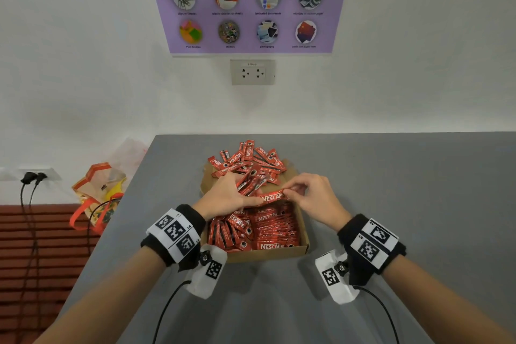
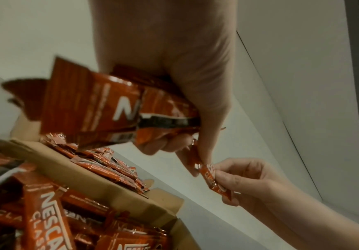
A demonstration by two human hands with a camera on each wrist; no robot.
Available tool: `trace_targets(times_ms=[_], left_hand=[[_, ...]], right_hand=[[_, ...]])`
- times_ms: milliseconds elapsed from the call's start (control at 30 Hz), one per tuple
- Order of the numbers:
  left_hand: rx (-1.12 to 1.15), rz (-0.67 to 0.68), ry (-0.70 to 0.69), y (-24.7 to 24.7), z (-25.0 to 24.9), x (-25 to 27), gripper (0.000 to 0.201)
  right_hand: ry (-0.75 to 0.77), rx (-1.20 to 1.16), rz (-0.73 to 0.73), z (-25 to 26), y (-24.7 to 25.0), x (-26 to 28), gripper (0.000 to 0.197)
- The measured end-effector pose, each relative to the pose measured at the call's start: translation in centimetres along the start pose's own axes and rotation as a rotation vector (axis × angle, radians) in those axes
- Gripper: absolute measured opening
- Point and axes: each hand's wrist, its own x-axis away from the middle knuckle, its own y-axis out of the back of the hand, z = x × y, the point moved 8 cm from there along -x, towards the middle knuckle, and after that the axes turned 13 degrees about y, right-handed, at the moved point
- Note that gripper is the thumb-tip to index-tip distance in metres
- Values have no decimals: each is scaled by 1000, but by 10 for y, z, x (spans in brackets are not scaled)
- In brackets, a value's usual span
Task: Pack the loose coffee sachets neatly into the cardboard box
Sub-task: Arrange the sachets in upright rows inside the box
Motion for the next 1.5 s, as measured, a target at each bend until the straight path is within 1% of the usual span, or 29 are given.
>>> trace_targets(times_ms=[100, 167, 333, 467, 500, 567, 667, 733, 833, 1000, 1100, 1167, 1300, 1367, 1500], left_hand=[[13, -55, -46, 6, -4, 1, 26], [39, -51, -53, 6, -4, 2, 26], [12, -45, -71, 7, -5, 1, 25], [-31, -36, -72, 6, 0, 1, 16], [-58, -14, -74, 3, 1, 1, 15], [-144, 81, -71, -6, 3, 3, 13], [-294, 210, -18, -22, 11, 3, 17], [-376, 251, 8, -31, 17, 3, 17], [-478, 279, -16, -46, 21, 5, 21], [-535, 267, 1, -57, 32, 0, 38], [-564, 273, -2, -65, 34, 0, 41], [-582, 282, -4, -71, 38, 0, 40], [-586, 281, 0, -75, 43, 0, 42], [-587, 282, 8, -75, 43, -1, 40], [-558, 280, 3, -73, 41, -3, 45]], right_hand=[[0, -39, 56, 4, -3, 1, 14], [11, -54, 102, 7, -6, 1, 19], [-16, -73, 152, 7, -10, 1, 14], [-55, -135, 200, 4, -13, 2, 13], [-58, -127, 235, 3, -15, 3, 14], [-60, -86, 337, 1, -24, 9, 15], [-59, -69, 454, 0, -39, 19, 14], [-46, -20, 511, 0, -48, 25, 13], [6, 144, 585, 0, -56, 30, 12], [71, 338, 617, -1, -60, 33, 5], [105, 427, 608, -1, -62, 33, 8], [118, 461, 604, 0, -64, 34, 14], [136, 480, 596, -1, -67, 34, 21], [120, 473, 612, -4, -68, 34, 25], [65, 407, 657, -6, -65, 30, 25]])
